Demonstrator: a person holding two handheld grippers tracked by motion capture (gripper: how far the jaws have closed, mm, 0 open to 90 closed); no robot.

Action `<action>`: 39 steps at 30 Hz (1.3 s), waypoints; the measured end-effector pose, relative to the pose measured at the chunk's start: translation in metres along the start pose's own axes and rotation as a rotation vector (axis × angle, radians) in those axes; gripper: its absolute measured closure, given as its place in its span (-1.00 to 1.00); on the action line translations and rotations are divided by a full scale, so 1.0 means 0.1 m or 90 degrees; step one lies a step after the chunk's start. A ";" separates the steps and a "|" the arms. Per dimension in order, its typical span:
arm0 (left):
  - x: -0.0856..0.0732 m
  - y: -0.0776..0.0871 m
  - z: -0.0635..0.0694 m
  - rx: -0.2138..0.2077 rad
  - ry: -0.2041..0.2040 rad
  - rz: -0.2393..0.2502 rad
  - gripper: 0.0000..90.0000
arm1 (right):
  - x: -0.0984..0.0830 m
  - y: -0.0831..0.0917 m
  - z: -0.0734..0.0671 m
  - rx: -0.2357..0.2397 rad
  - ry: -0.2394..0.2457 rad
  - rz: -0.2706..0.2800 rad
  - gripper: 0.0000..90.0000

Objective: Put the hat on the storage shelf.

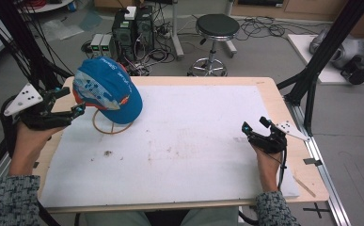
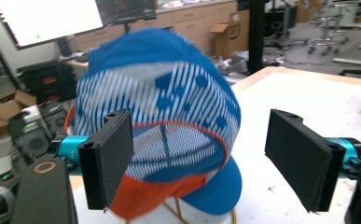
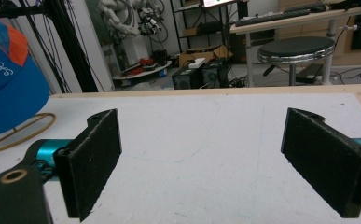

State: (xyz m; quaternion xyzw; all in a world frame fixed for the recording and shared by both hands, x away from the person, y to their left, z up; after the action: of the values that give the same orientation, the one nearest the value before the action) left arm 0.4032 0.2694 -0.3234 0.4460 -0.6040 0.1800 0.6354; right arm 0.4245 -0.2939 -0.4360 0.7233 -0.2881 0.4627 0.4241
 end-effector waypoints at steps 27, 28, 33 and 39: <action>-0.53 0.00 0.26 0.048 0.042 0.000 -0.49 | 0.01 -0.02 -0.06 0.003 0.012 0.000 -0.75; -0.54 -0.01 0.26 0.049 0.043 -0.003 -0.49 | 0.02 -0.02 -0.06 0.004 0.015 0.000 -0.75; -0.60 -0.02 0.25 0.047 0.048 -0.003 -0.49 | 0.01 -0.02 -0.06 0.004 0.014 -0.001 -0.75; -0.69 -0.05 0.26 0.045 0.051 -0.016 -0.49 | 0.01 -0.02 -0.07 0.005 0.015 -0.002 -0.75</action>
State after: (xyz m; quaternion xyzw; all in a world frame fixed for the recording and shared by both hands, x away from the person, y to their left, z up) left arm 0.3774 0.2680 -0.3924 0.4680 -0.5658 0.2110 0.6452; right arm 0.4239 -0.2871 -0.4342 0.7196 -0.2801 0.4717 0.4256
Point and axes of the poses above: each handheld gripper's, and its own axes: y roughly backward along the jaws, x roughly out of its top, z roughly to its right, the point moved 9 cm from there along -y, roughly forward along the jaws, and after that the axes turned 13 degrees about -z, right-handed, at the moved point
